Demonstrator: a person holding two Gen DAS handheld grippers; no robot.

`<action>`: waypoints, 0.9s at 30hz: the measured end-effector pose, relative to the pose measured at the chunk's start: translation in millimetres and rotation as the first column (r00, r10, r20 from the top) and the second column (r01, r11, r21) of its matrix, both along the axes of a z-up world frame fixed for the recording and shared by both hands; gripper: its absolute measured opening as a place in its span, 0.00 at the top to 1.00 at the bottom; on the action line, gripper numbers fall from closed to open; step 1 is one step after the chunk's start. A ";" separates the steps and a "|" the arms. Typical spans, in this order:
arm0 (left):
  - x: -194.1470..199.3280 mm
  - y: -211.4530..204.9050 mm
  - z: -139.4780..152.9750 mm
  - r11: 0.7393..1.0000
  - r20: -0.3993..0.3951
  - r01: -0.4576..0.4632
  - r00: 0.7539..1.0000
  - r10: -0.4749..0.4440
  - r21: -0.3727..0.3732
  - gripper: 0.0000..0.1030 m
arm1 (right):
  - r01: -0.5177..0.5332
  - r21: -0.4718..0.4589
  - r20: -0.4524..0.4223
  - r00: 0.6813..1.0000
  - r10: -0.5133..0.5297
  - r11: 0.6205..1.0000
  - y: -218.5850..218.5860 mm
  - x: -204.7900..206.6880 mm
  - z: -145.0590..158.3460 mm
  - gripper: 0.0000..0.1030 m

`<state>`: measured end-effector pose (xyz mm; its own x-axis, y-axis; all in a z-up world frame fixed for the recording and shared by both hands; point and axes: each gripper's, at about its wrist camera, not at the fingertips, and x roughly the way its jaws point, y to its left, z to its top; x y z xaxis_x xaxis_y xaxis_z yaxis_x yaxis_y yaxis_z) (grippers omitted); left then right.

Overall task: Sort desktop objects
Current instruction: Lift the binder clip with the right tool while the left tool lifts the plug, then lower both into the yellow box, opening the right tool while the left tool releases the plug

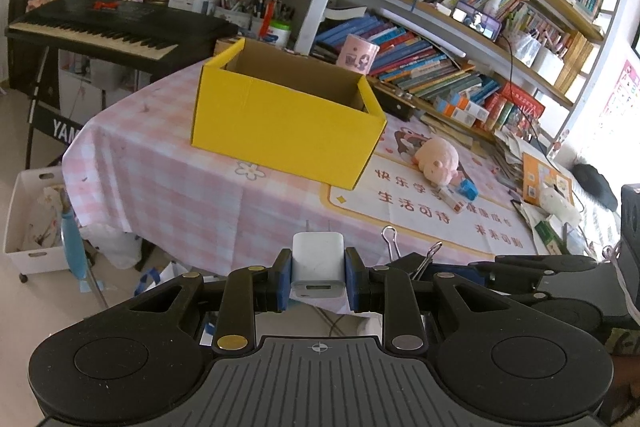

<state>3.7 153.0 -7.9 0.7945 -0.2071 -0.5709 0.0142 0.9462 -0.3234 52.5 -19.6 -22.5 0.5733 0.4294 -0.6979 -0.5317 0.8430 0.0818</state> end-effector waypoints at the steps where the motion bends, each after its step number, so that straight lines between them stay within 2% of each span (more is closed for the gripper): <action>1: 0.6 0.8 0.0 1.000 0.001 -0.002 1.000 0.002 -0.001 0.76 | -0.001 0.000 0.001 1.000 0.001 1.000 1.1 0.1 0.1 0.64; 7: 7.2 5.5 1.8 1.000 0.013 -0.012 1.000 0.012 0.001 0.76 | -0.009 0.003 0.008 1.000 0.009 1.000 6.7 6.7 0.9 0.64; 13: 24.2 8.9 10.9 1.000 0.046 -0.016 0.999 0.016 0.015 0.76 | -0.012 0.014 0.072 0.997 0.011 1.000 9.1 22.3 11.8 0.64; 19: 52.6 10.0 31.8 0.999 0.109 -0.027 0.994 0.023 0.037 0.76 | -0.018 0.061 0.128 0.992 0.010 0.998 11.6 57.8 33.6 0.64; 27: 111.5 7.5 59.7 0.995 0.193 -0.047 0.981 0.029 0.087 0.76 | -0.057 0.120 0.220 0.975 0.029 0.991 15.7 118.9 65.2 0.64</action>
